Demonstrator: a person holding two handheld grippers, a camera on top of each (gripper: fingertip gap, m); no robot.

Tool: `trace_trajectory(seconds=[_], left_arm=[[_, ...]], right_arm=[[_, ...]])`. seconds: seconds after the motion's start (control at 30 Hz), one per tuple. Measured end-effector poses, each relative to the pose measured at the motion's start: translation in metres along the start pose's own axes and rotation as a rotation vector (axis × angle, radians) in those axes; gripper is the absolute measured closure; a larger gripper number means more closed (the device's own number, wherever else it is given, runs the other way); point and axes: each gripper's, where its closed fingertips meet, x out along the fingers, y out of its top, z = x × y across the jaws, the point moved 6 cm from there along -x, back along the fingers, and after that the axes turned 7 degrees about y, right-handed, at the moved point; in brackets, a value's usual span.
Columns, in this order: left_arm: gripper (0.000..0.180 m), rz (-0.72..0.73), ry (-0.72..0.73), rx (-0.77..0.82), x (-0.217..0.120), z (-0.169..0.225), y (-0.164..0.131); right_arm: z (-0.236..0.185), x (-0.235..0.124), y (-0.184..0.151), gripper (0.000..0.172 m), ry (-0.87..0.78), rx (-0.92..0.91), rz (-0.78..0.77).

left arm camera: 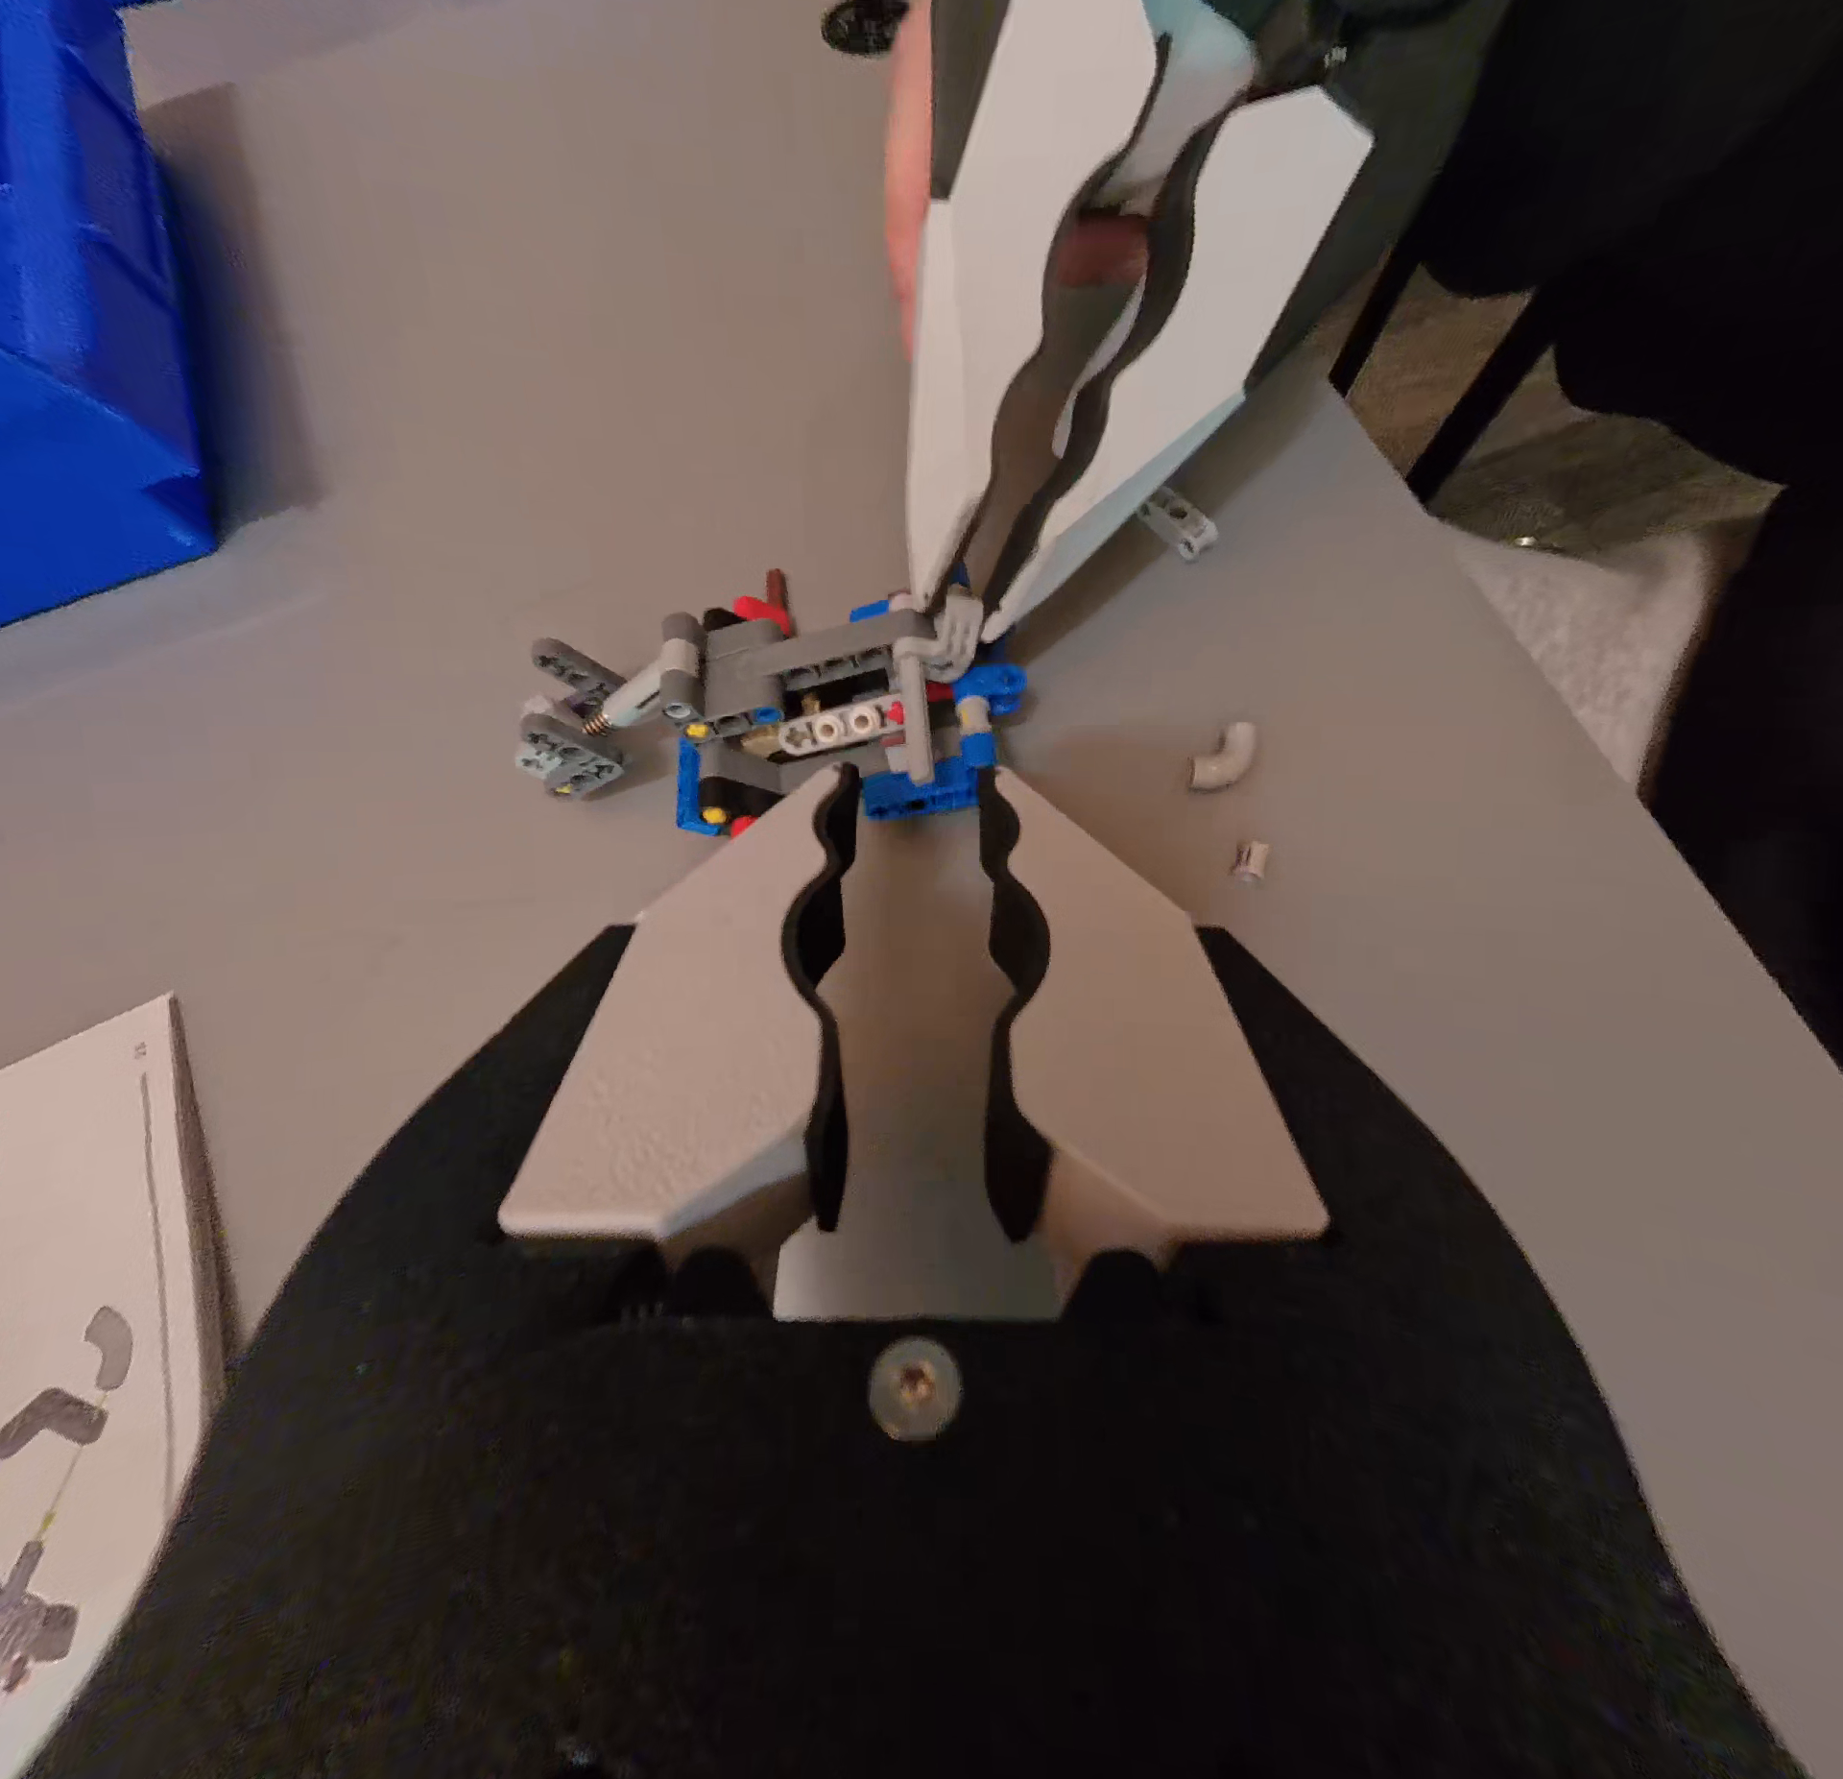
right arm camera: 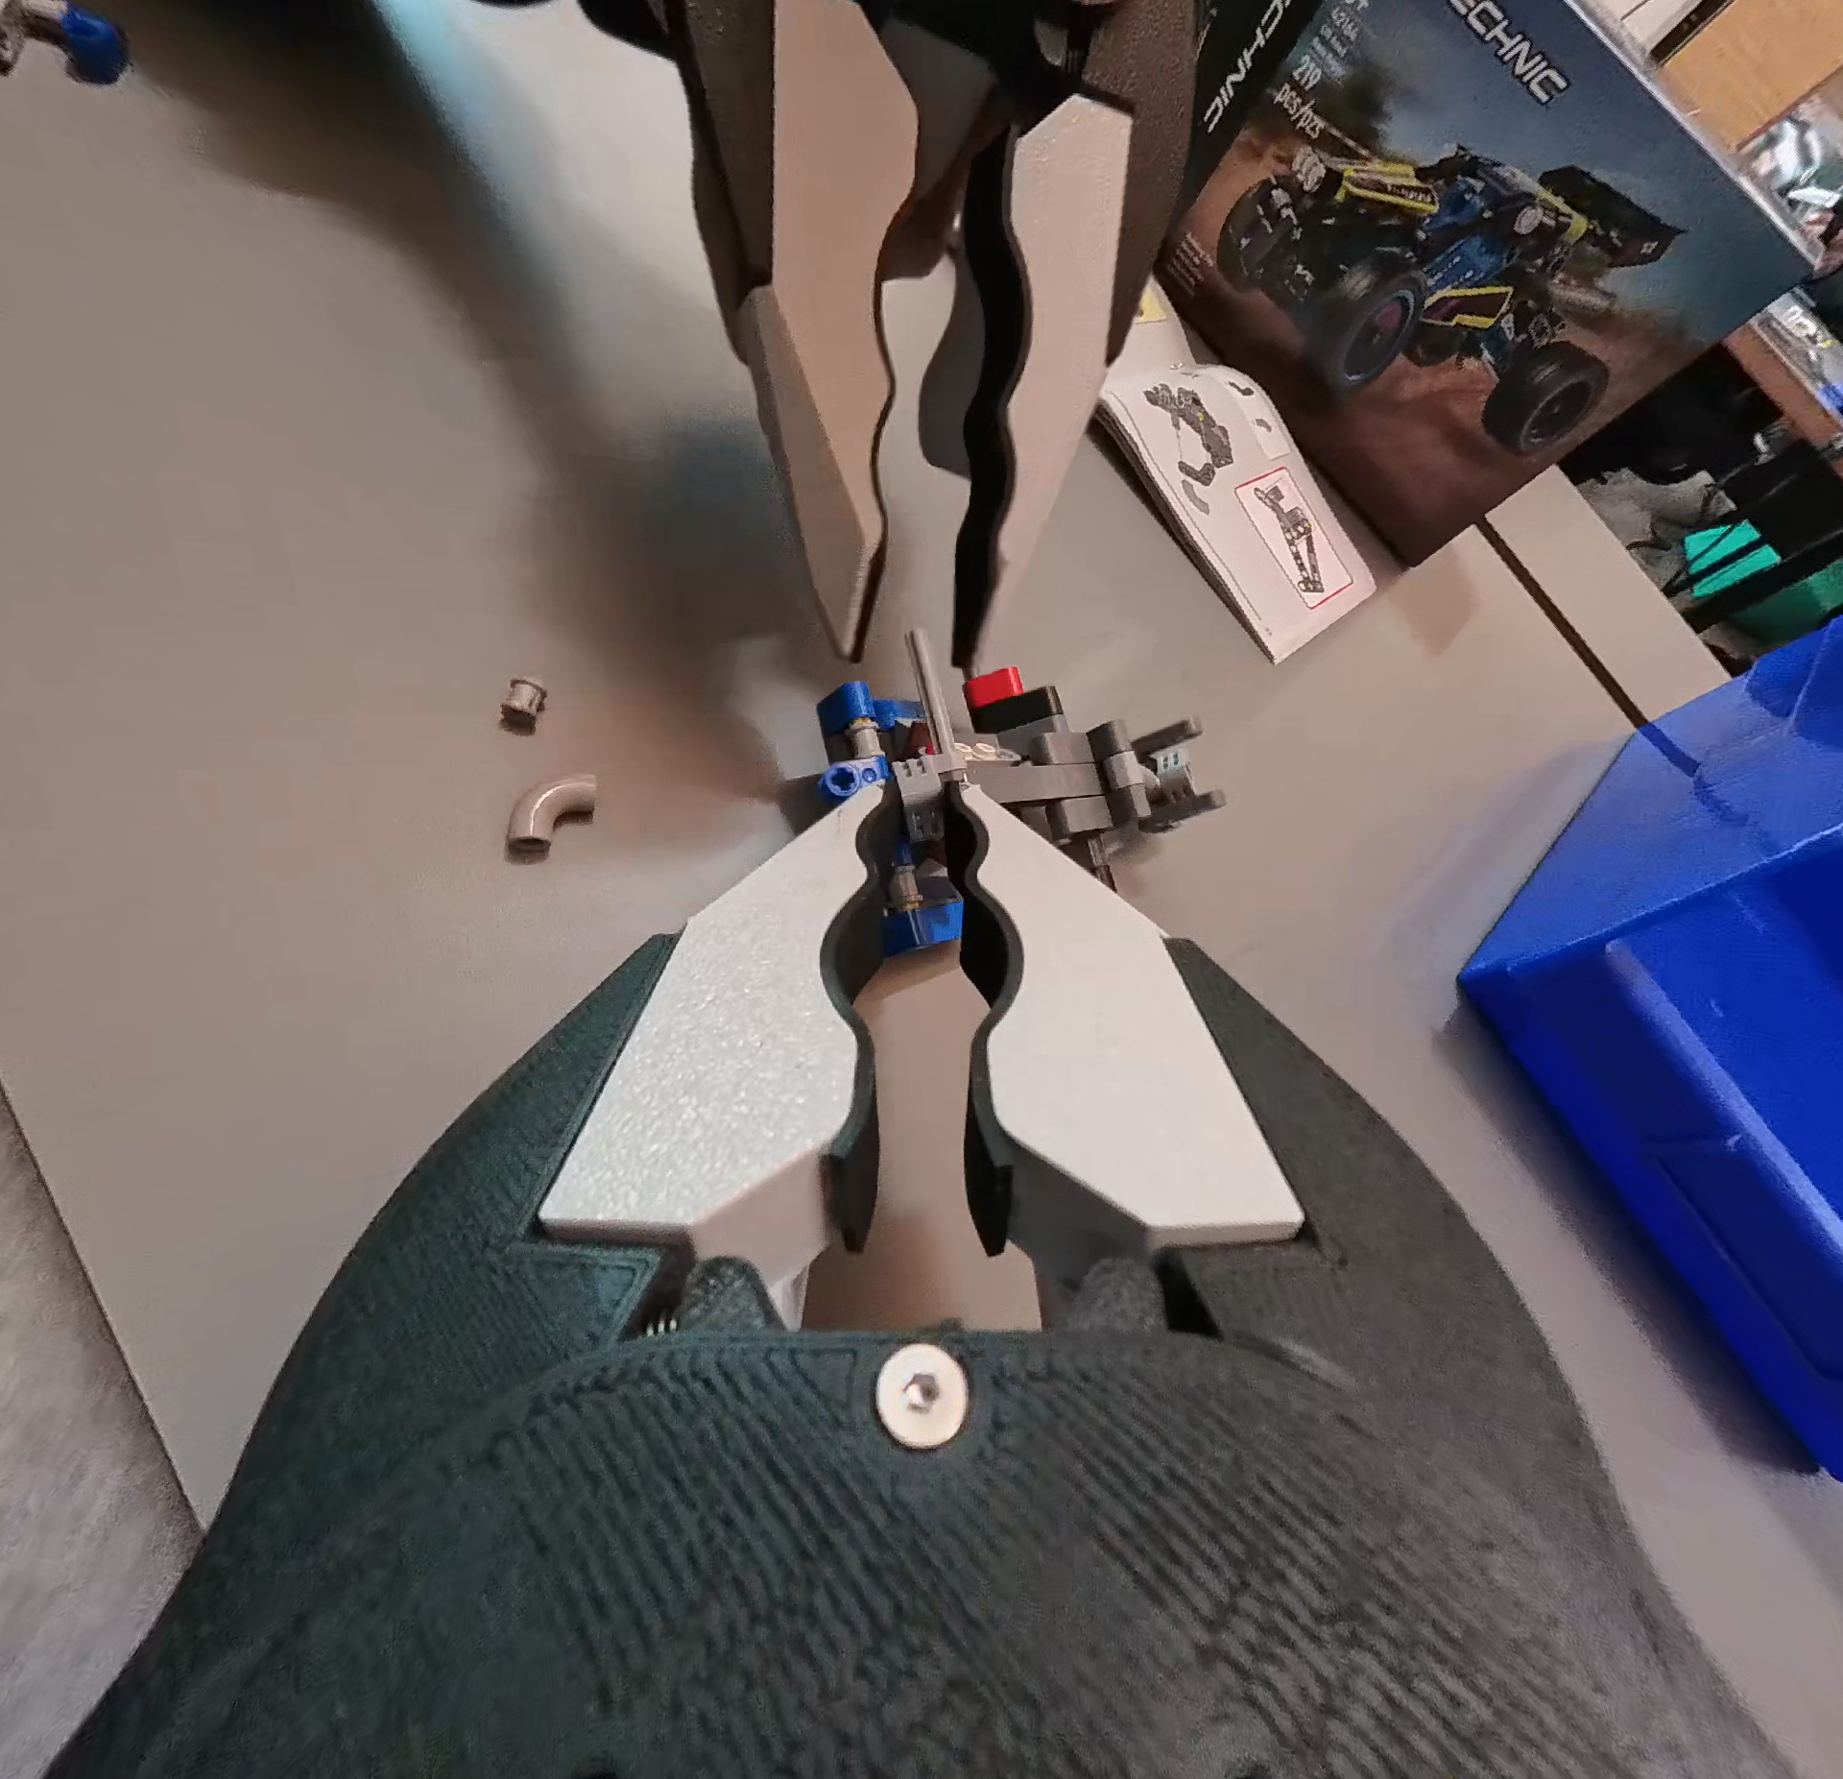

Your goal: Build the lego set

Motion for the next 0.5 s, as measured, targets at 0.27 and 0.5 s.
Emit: trace_trajectory(seconds=[0.27, 0.5], left_arm=[[0.180, 0.012, 0.070, 0.070, 0.011, 0.003, 0.004], [0.180, 0.062, 0.068, 0.032, 0.008, 0.001, 0.004]], right_arm=[[0.000, 0.003, 0.003, 0.167, 0.026, 0.065, 0.036], [0.008, -0.006, 0.004, 0.155, -0.033, 0.110, 0.062]])
